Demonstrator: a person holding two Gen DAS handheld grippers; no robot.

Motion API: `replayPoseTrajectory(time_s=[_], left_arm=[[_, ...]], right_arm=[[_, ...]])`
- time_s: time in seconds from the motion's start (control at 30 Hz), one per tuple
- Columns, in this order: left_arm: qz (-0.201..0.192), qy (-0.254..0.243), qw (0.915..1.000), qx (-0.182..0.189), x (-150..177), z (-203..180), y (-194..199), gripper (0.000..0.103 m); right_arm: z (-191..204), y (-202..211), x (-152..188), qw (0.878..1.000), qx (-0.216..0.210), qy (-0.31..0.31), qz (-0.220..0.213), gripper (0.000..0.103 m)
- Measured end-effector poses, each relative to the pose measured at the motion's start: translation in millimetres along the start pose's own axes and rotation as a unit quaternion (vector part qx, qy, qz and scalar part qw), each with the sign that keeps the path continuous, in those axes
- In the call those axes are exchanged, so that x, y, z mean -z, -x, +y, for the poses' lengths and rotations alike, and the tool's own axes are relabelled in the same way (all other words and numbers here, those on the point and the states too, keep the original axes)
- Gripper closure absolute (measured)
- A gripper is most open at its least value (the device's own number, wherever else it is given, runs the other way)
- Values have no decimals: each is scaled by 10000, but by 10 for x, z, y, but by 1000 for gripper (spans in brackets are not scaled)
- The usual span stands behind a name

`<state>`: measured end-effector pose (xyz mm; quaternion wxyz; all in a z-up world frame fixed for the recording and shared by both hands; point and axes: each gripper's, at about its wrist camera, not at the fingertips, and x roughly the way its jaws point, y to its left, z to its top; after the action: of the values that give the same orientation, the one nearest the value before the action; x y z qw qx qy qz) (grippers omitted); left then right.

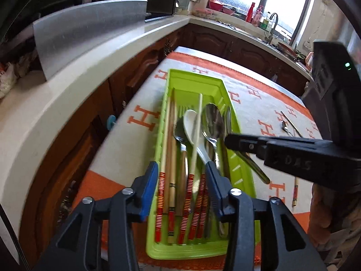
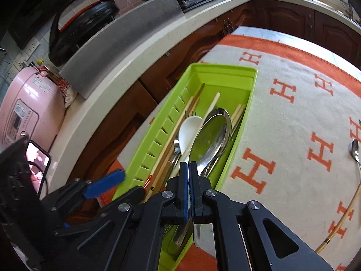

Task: Organize utensils
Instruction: 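Lower the chopstick with the left tool while the right tool lowers the soup spoon into the tray, then reach the right tool to the long twisted-handle rod and grasp it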

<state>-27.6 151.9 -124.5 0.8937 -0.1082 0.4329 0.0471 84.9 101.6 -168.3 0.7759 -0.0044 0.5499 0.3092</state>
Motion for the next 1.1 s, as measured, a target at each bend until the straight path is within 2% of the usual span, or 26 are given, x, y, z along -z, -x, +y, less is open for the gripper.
replayPoseTrajectory(time_s=[0.03,0.17,0.33,0.57,0.8,1.1], left_arm=[[-56,-31,10000,-73,-1,7,42,50],[-217,-58,9996,-188,-35,75,130,47],[-76,75,9995,-309,-65,179,71,47],[32,67,9993,-368,-65,153,31,38],[62,-144,9990,-420,-85,-24,72,37],[112,-535,9973,-497,-123,-399,120,33]], right_arm=[[2,-40,4,10000,33,-32,60,100],[41,-76,44,9999,93,1,87,97],[146,42,119,9994,250,207,-110,83],[96,277,298,9975,544,327,-297,81],[-195,502,505,9965,721,-7,-423,81],[-721,823,706,9936,694,-573,-685,78]])
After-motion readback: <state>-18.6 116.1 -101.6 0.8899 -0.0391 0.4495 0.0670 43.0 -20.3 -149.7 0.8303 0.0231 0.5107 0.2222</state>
